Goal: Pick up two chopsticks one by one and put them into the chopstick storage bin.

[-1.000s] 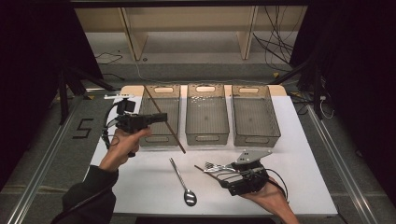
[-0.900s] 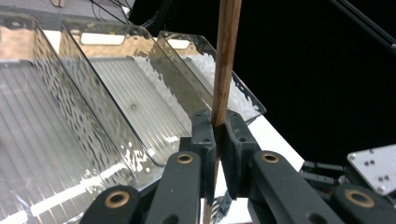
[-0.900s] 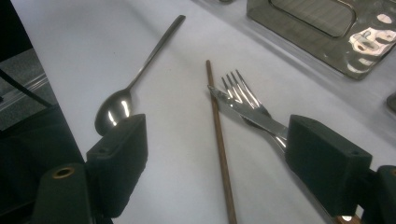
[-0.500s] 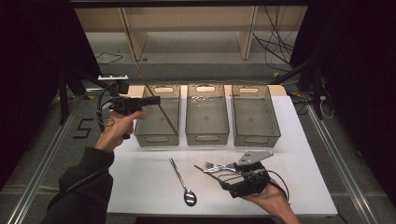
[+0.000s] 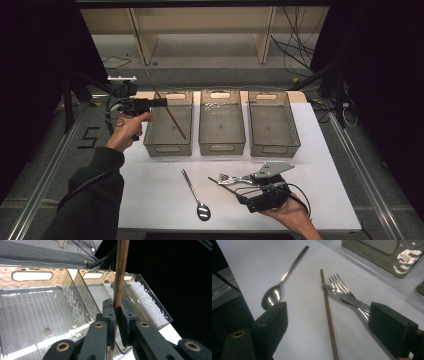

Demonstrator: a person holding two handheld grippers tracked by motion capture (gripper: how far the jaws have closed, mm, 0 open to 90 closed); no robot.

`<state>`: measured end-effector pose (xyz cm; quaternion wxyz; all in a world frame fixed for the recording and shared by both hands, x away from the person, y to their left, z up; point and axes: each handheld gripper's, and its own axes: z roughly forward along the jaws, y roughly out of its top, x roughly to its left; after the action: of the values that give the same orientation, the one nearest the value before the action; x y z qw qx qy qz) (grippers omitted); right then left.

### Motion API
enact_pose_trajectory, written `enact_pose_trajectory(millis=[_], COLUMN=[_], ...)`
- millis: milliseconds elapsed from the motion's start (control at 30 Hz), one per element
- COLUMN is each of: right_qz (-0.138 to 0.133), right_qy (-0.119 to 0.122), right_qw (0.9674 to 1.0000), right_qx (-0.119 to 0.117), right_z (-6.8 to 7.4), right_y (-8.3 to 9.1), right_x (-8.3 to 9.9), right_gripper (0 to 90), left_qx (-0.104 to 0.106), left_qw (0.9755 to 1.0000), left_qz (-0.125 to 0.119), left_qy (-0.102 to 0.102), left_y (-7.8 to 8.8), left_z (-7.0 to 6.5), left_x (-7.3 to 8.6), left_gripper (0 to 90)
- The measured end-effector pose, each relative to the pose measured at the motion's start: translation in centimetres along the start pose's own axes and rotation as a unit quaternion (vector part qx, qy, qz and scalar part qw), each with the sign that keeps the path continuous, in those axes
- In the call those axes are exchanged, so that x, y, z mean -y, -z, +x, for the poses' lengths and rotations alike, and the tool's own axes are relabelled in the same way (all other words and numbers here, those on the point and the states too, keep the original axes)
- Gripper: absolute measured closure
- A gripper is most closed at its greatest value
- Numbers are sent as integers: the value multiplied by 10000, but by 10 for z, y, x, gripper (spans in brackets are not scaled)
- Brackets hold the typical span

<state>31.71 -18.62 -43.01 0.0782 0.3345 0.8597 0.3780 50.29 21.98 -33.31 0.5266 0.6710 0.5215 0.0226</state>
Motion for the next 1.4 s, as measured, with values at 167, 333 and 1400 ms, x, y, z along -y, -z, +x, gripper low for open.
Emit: enact_pose_trajectory(millis=[167,333,1400], right_qz=[-7,-13,66], right_qy=[-10,-20,-4], right_qw=[10000,10000,10000], right_qx=[10,16,32], right_z=[-1,-2,-3], right_y=[1,2,0], right_x=[1,2,5], right_gripper=[172,173,175], left_qx=[-160,-229,-666], left_qw=[9997,9993,9926], left_qz=[154,261,900], left_qy=[40,141,462], left_y=[-11,-20,-63], left_z=[6,12,25], left_x=[0,2,27], left_gripper=[837,836,771])
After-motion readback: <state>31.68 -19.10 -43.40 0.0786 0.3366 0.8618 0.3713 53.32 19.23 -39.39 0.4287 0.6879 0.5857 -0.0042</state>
